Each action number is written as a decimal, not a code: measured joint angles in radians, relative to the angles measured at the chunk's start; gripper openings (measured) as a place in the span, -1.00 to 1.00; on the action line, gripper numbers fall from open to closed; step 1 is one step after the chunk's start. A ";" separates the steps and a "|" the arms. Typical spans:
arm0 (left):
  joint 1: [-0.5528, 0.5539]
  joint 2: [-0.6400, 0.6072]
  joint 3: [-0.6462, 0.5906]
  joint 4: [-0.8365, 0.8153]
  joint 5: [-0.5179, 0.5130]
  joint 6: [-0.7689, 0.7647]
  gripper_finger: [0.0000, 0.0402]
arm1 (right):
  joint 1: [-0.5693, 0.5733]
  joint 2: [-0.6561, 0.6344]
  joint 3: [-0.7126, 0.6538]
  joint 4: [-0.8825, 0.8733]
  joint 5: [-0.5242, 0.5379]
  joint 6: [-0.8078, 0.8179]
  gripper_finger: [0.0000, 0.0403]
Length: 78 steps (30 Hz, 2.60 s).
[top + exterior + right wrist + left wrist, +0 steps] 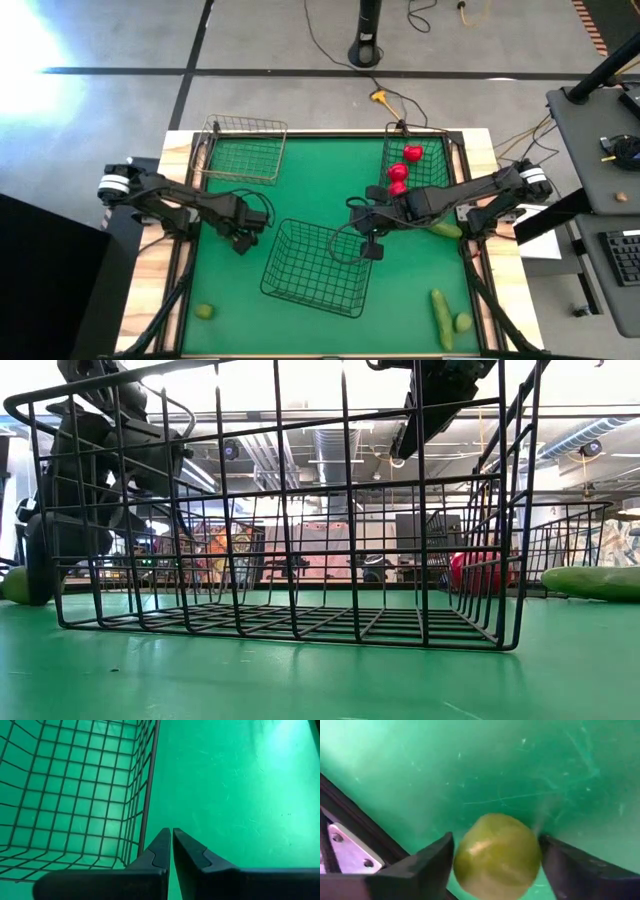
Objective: Sort produce into baskets
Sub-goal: Put the top lime into the bottom black wire basket
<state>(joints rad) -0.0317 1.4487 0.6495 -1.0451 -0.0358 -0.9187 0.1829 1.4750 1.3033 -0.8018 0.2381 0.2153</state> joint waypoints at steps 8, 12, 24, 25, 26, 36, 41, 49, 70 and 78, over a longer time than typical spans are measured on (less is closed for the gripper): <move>-0.106 -0.049 0.074 -0.093 -0.018 -0.026 -0.23 | 0.000 0.000 0.000 -0.003 -0.001 0.010 -0.94; -0.181 -0.100 0.191 -0.193 -0.017 -0.097 -0.23 | 0.000 0.008 0.000 -0.001 -0.001 0.012 -0.94; -0.391 -0.144 0.571 0.087 -0.379 0.032 -0.17 | 0.003 0.012 0.000 -0.004 -0.003 0.037 -0.94; -0.395 -0.128 0.572 0.145 -0.379 0.069 -0.17 | 0.003 0.012 0.000 -0.006 -0.004 0.037 -0.94; -0.394 -0.111 0.573 0.200 -0.379 0.104 -0.17 | 0.003 0.012 0.000 -0.006 -0.004 0.036 -0.94; -0.316 0.182 0.624 0.274 -0.243 0.303 -0.17 | 0.028 0.003 0.037 -0.293 -0.001 0.232 -0.94; -0.295 0.327 0.721 0.277 -0.120 0.384 -0.17 | 0.043 0.003 0.046 -0.382 -0.005 0.300 -0.94; -0.291 0.475 0.830 0.244 -0.090 0.352 -0.17 | 0.167 0.000 0.039 -0.453 -0.011 0.493 -0.94; -0.267 0.496 0.702 0.410 -0.096 0.012 -0.01 | 0.741 0.144 -0.013 -0.354 -0.329 1.175 -0.94; -0.266 0.496 0.739 0.380 -0.129 -0.054 0.31 | 0.782 0.279 0.005 -0.339 -0.602 1.129 -0.94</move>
<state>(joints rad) -0.2981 1.9442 1.3884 -0.6654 -0.1650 -0.9726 0.9646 1.7537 1.3086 -1.1412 -0.3643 1.3446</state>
